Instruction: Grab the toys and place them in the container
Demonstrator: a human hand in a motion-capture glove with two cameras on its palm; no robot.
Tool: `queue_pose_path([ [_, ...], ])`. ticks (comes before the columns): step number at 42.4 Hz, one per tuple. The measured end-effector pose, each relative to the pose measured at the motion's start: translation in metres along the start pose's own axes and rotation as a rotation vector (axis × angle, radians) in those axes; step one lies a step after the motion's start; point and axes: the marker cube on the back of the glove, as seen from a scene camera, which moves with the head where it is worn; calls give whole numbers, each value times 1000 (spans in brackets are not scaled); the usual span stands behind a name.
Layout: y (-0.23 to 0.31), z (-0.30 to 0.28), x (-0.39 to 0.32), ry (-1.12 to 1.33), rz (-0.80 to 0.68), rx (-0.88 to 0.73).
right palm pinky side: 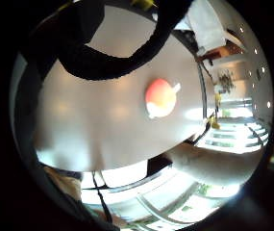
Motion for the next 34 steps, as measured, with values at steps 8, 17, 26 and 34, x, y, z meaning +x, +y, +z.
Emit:
queue_pose_path([
  [8,6,19,43,-5,-22,8],
  [17,18,34,84,-1,29,17],
  [26,19,47,77,-97,-23,24],
  [34,18,46,77,-61,-16,24],
])
